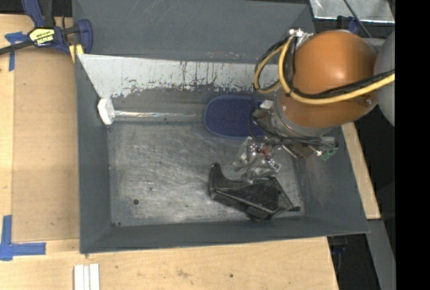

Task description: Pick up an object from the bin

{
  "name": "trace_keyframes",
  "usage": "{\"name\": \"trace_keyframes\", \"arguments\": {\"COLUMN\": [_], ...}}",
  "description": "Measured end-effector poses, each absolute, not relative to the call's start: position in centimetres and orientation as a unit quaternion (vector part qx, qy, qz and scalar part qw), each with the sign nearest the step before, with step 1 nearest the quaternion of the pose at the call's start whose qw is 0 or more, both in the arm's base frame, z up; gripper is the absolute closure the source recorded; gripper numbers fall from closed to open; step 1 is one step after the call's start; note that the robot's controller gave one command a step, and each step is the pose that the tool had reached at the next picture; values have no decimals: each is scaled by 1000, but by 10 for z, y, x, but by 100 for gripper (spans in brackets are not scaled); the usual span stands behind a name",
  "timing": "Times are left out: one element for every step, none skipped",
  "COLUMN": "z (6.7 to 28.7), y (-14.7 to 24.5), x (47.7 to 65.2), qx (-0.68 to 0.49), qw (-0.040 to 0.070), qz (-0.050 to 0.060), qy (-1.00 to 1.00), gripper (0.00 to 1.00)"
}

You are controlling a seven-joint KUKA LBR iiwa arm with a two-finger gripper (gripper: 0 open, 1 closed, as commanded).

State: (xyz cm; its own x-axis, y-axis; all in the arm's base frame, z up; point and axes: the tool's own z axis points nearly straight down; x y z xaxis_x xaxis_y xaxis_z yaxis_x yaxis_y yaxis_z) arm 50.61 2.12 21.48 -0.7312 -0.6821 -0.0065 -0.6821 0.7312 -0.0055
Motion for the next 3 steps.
{"name": "trace_keyframes", "arguments": {"z": [213,97,101], "y": [22,-29,-25], "x": [505,483,486], "qx": [-366,-359,-360], "qw": [2,-2,3], "qz": [0,1,1], "qy": [931,933,933], "gripper": [0,0,100]}}
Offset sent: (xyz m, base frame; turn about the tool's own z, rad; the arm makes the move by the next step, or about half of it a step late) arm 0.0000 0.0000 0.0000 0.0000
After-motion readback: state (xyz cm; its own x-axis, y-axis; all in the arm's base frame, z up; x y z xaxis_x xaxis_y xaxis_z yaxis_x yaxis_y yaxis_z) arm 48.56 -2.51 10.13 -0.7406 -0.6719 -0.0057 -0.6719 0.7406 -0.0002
